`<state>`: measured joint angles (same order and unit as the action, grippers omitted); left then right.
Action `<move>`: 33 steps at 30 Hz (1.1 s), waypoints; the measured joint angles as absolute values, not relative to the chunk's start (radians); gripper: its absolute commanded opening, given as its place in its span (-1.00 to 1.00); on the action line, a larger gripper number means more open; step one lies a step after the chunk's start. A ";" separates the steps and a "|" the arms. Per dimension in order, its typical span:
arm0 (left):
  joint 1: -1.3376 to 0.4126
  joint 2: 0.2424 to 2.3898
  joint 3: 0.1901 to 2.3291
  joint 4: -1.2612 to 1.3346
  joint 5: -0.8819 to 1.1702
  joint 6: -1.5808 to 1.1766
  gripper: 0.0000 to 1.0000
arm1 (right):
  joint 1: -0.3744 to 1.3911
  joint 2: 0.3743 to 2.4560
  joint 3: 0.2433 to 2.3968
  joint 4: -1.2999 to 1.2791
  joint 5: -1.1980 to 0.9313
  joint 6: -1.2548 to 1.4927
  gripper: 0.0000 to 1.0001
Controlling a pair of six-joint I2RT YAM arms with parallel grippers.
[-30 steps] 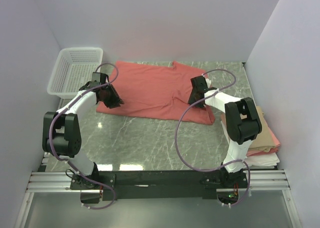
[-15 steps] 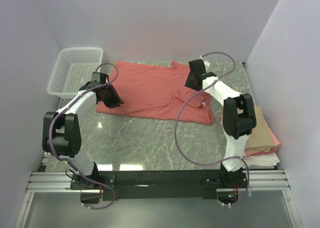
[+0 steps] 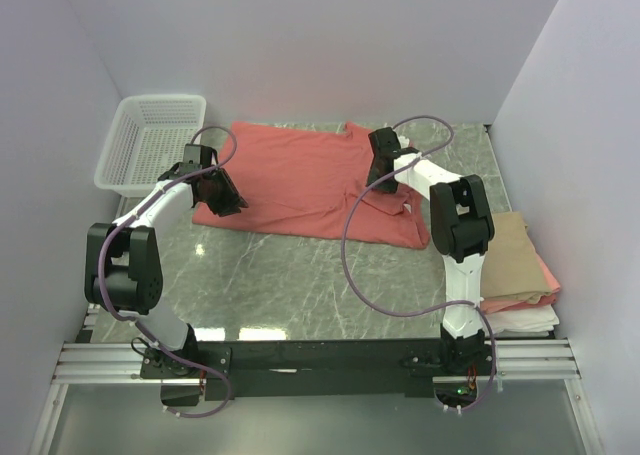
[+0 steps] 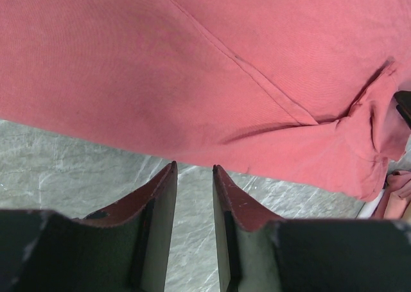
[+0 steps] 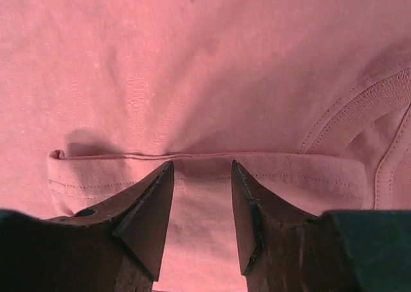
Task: Fold and stack the t-shirts
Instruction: Fold the tshirt
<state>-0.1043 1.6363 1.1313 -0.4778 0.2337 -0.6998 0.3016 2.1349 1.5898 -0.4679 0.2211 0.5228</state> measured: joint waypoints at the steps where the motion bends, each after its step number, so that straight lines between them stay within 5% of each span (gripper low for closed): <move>1: -0.104 1.636 1.131 -0.477 0.234 -0.700 -0.32 | 0.302 2.135 1.590 -0.469 0.221 0.523 -0.07; 19: -0.104 1.636 1.126 -0.477 0.236 -0.700 -0.32 | 0.302 2.136 1.590 -0.470 0.216 0.521 -0.83; 26: -0.104 1.636 1.126 -0.476 0.239 -0.700 -0.27 | 0.294 2.140 1.588 -0.470 0.217 0.519 -0.71; 33: -0.131 1.658 1.161 -0.456 0.265 -0.719 -0.18 | 0.179 1.991 1.457 -0.457 0.148 0.537 -0.33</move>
<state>-0.1310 1.6577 1.1610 -0.4557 0.2646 -0.7189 0.1795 1.9915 1.4567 -0.4568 0.1478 0.5365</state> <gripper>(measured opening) 0.408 0.315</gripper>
